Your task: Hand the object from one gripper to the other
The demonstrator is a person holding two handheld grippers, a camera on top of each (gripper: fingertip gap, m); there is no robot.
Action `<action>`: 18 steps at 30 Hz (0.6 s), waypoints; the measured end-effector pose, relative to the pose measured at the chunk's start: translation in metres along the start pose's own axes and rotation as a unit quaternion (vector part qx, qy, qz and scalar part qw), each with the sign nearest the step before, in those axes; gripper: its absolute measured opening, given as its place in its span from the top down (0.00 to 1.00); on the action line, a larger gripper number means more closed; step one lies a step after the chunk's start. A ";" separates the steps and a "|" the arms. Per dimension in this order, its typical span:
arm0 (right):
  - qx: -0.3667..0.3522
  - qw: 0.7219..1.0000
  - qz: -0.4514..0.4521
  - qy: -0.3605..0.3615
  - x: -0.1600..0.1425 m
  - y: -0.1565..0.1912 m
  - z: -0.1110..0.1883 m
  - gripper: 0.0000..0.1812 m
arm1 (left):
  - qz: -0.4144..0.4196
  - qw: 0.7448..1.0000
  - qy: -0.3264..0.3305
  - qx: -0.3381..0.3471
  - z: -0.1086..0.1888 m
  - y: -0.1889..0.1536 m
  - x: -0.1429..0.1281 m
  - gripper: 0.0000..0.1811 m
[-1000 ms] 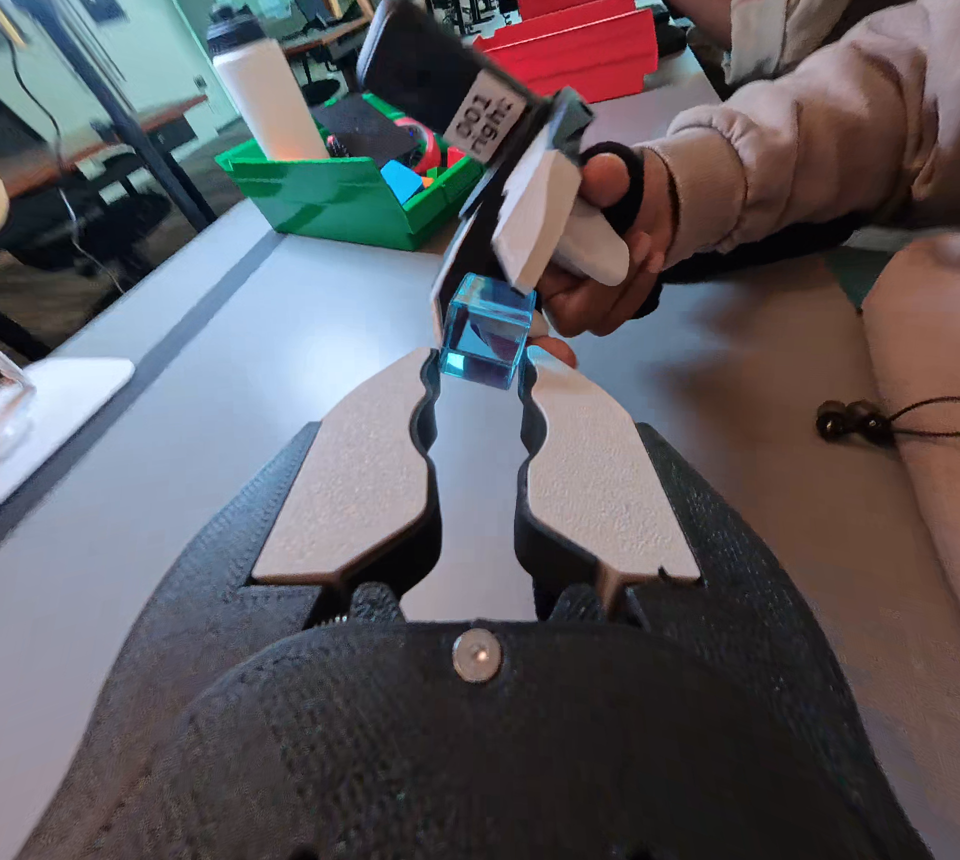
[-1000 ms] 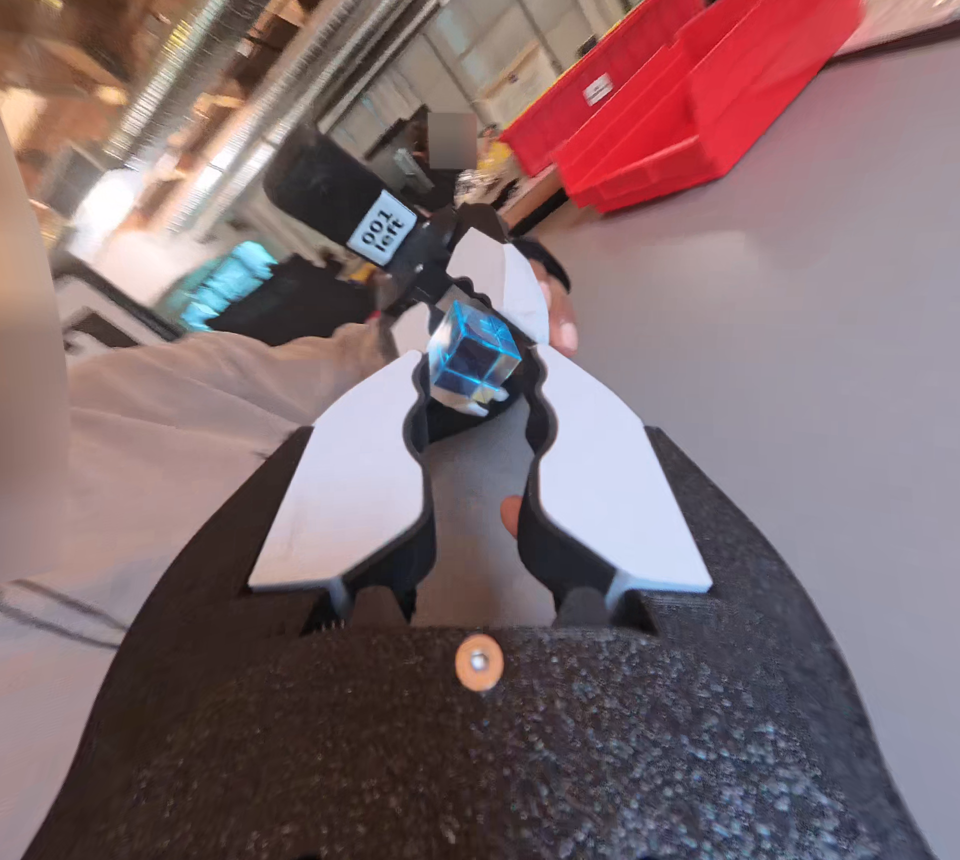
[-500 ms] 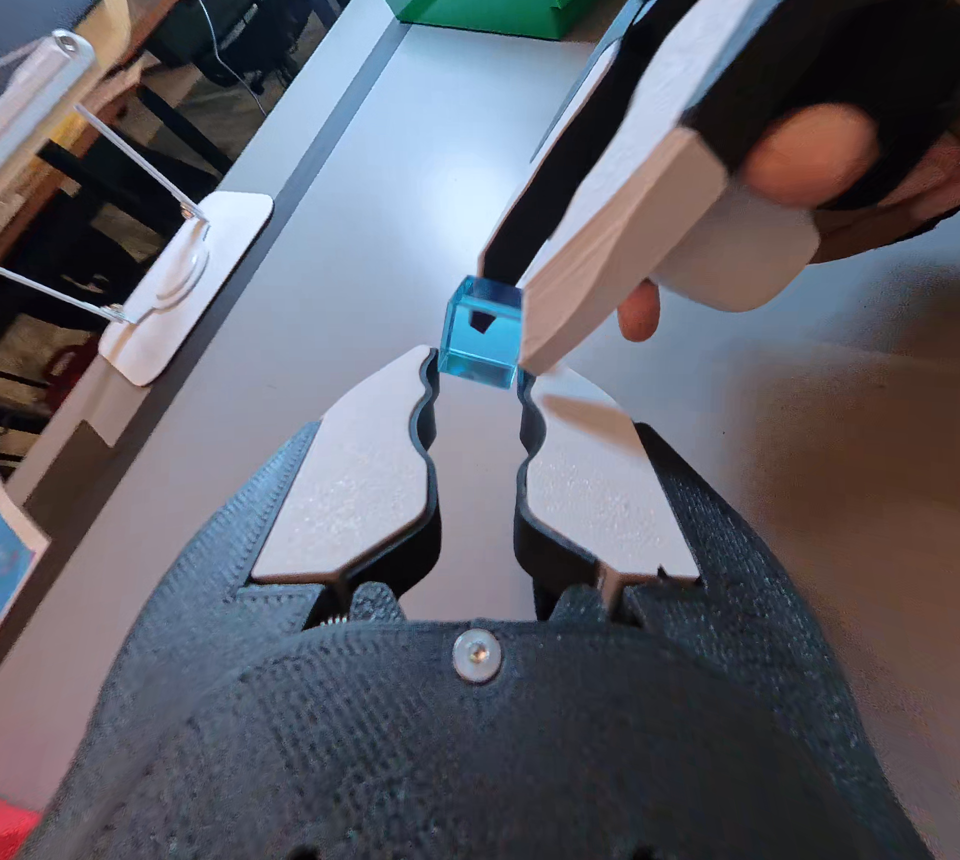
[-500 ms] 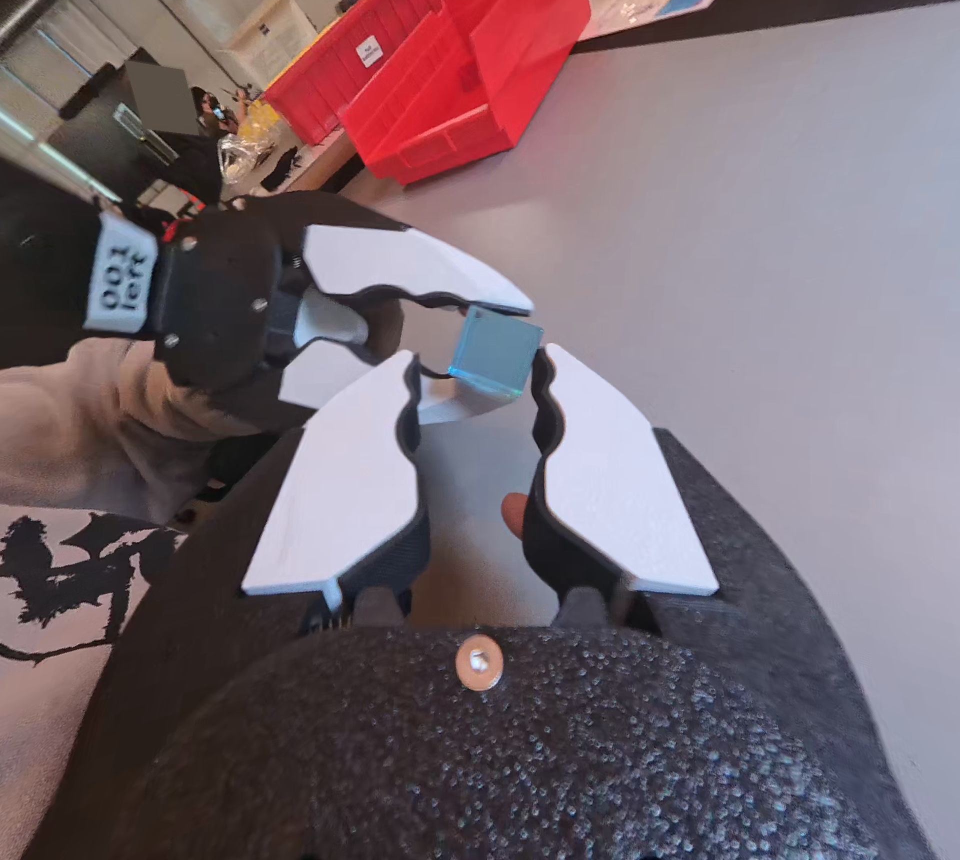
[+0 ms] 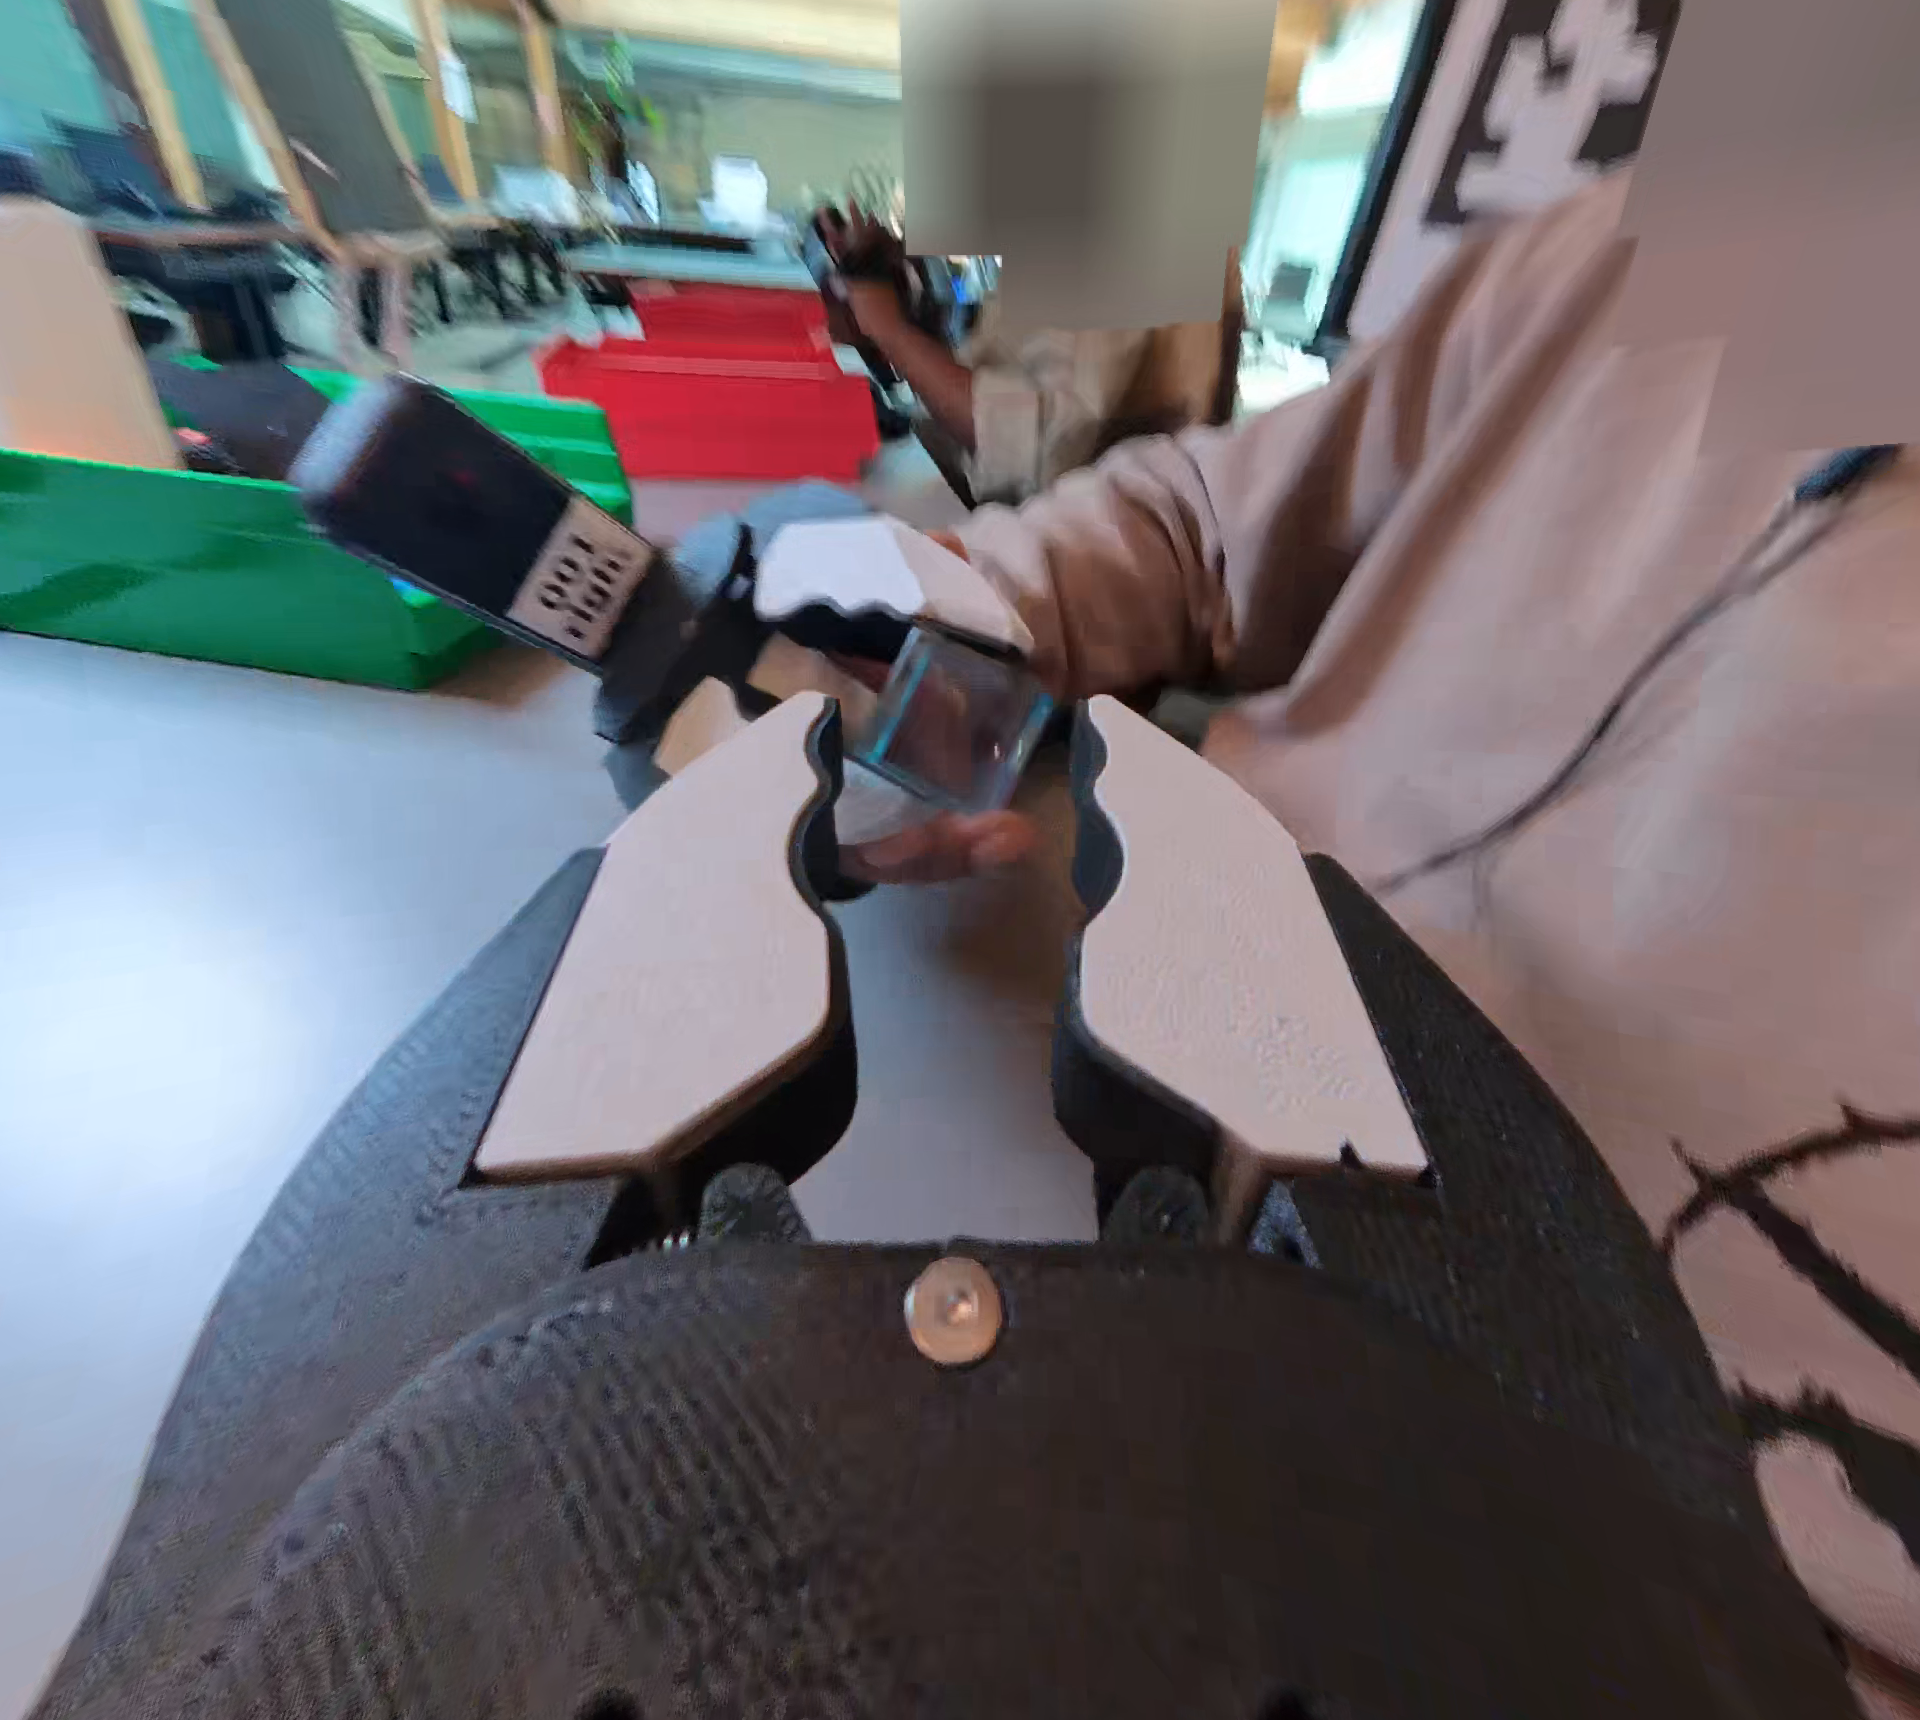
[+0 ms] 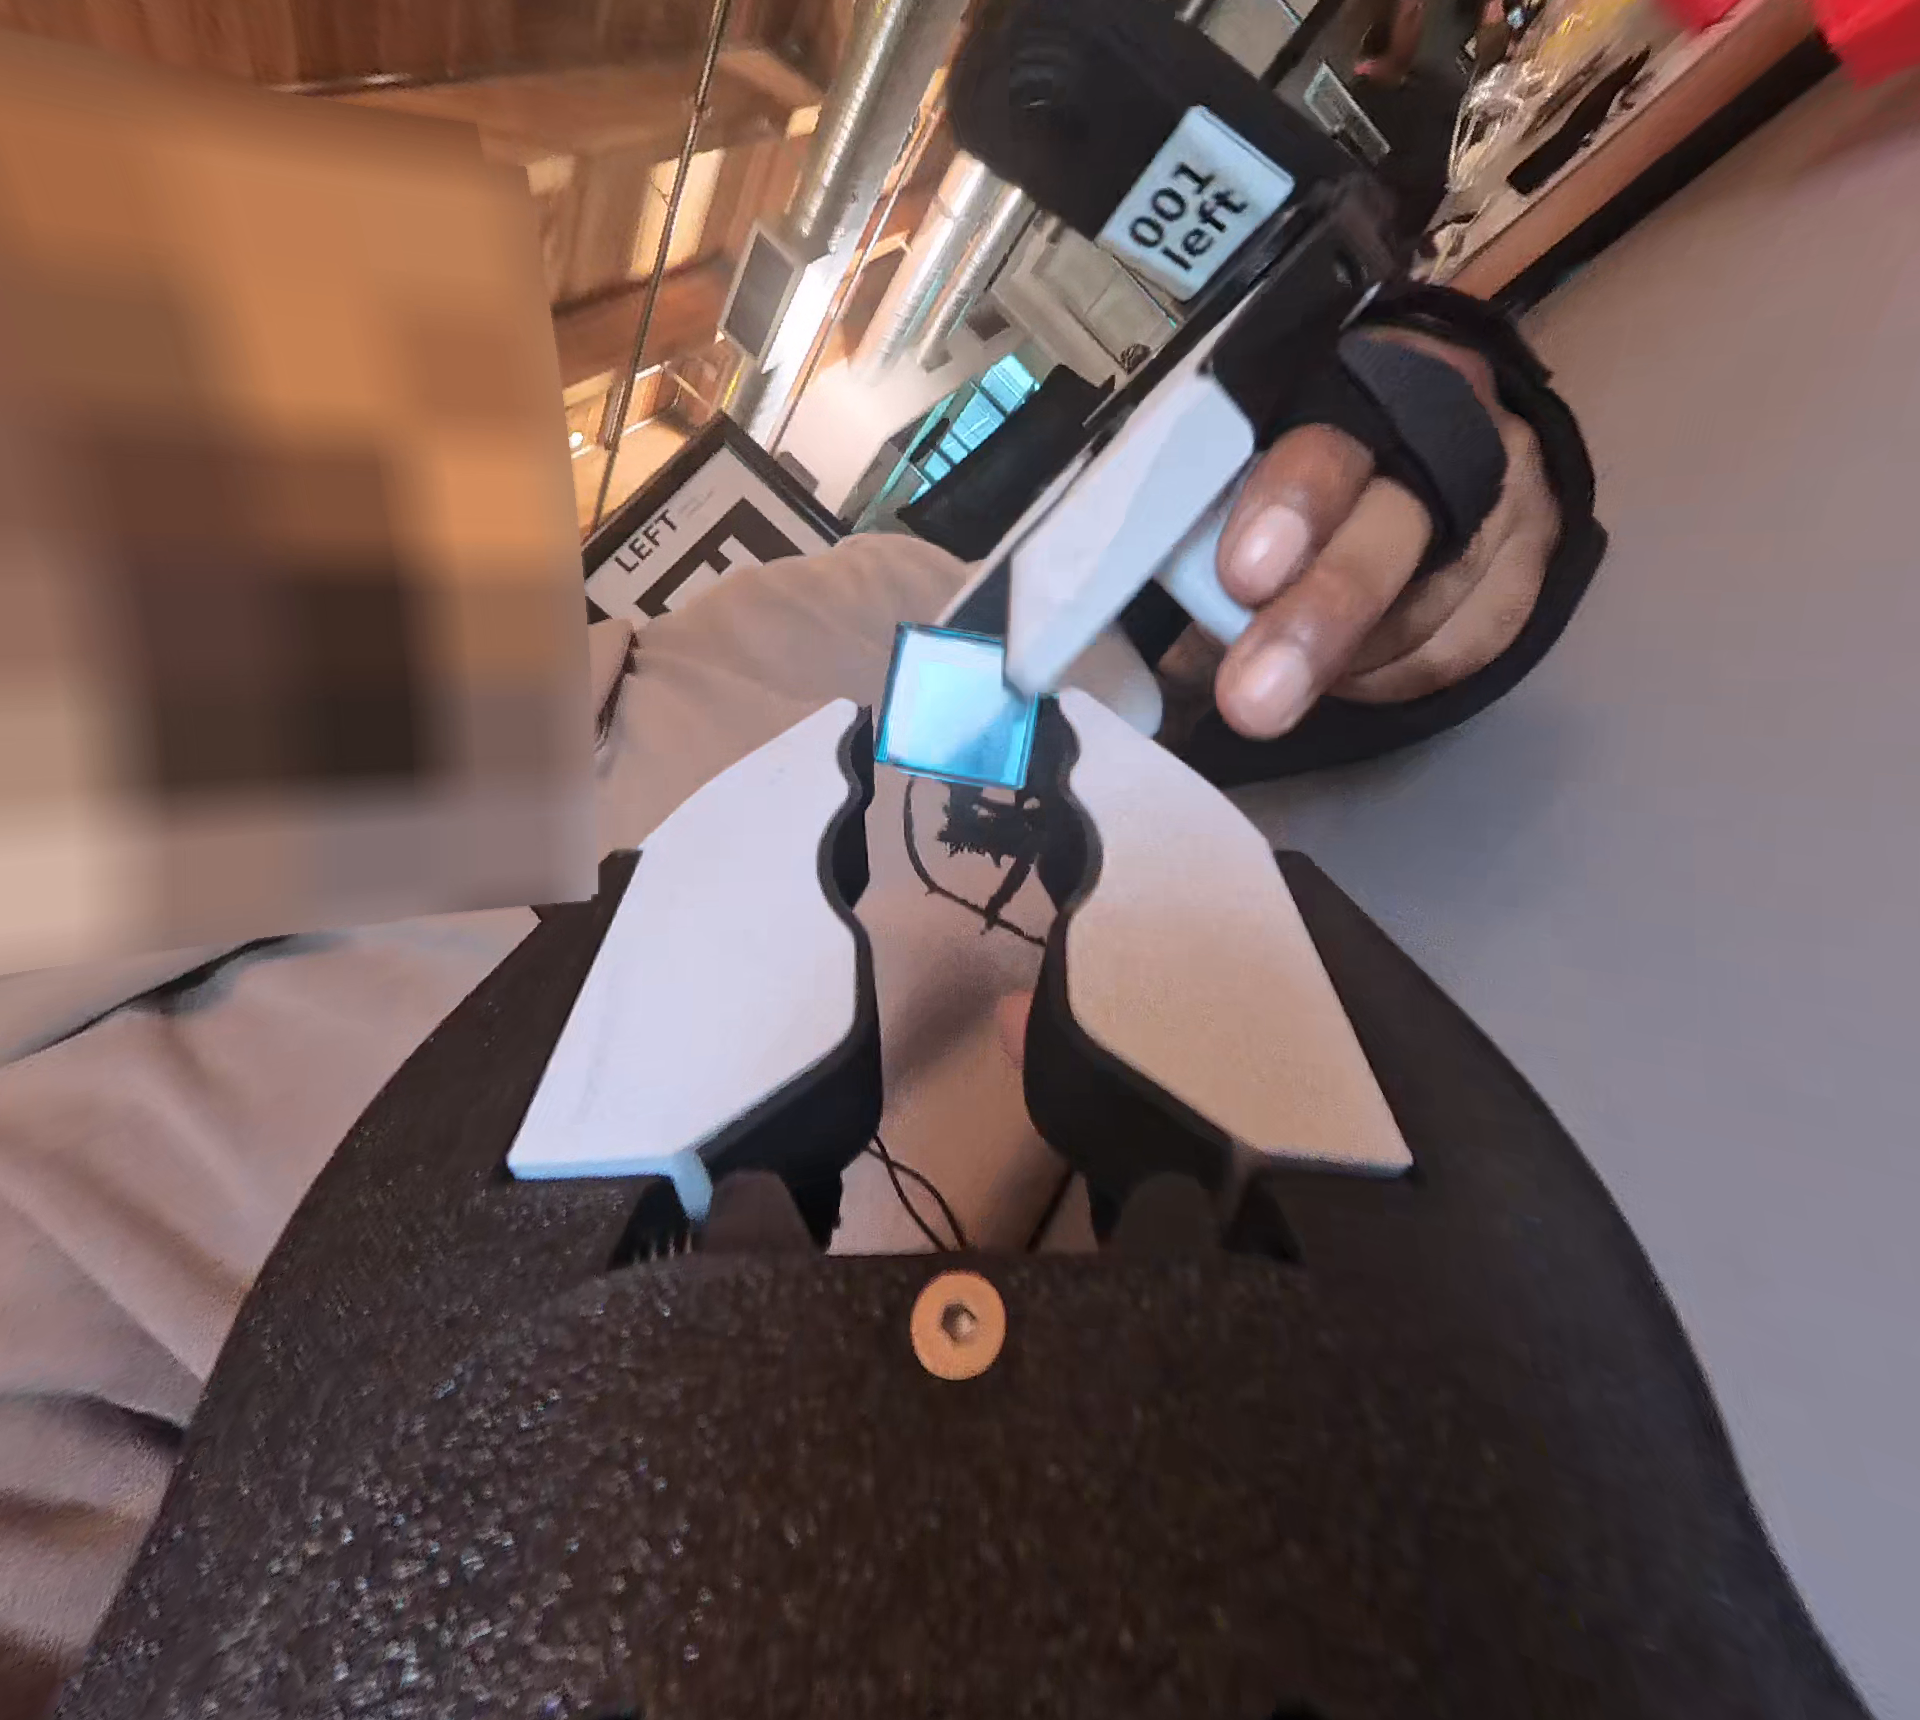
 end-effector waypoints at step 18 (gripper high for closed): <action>-0.370 0.917 0.046 -0.142 0.020 -0.032 0.016 0.80 | -0.212 0.869 0.183 0.409 0.002 0.041 -0.016 0.83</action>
Point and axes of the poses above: each gripper's, where its closed fingertips meet, z back along the fingers, x out of its top, y = z × x across the jaws, the point moved 5 cm from there along z, back along the fingers, and after that the axes turned 9 degrees about y, right-handed, at the moved point
